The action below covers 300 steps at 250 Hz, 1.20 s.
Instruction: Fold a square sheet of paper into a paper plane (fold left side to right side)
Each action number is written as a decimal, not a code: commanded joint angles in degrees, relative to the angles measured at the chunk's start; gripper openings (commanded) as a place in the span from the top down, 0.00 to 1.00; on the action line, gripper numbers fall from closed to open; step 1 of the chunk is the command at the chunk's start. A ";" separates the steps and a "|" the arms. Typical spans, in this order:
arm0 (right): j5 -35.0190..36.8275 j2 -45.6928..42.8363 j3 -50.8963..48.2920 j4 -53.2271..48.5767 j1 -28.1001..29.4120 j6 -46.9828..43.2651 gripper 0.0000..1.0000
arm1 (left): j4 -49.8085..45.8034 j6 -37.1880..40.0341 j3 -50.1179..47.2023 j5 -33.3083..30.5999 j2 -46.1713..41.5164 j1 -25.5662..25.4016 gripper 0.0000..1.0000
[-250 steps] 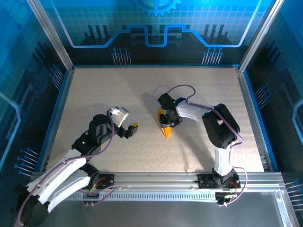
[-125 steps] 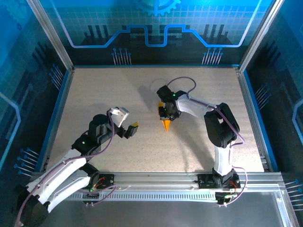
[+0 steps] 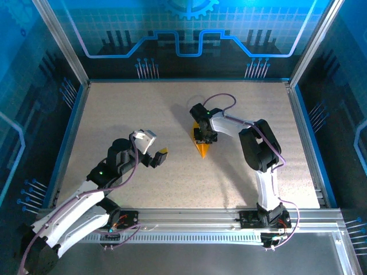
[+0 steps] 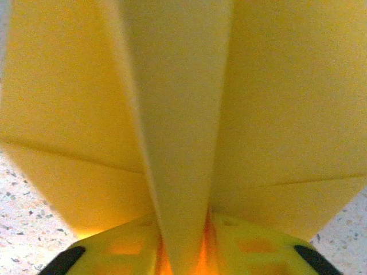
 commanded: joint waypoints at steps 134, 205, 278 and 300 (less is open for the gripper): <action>1.30 -1.76 -1.69 0.16 1.87 0.98 0.43 | 0.47 1.34 1.68 0.60 -0.71 0.28 0.00; 1.74 -6.21 -1.02 -1.92 2.40 0.17 0.44 | 0.48 1.36 1.64 0.60 -0.73 0.28 0.00; 4.37 -18.82 -6.90 -3.41 3.12 -1.45 0.31 | 0.36 1.56 1.67 -0.12 -0.99 0.28 0.00; 6.52 -25.64 -10.57 -3.11 3.06 -3.60 0.23 | 0.51 1.61 1.61 -0.63 -1.23 0.28 0.00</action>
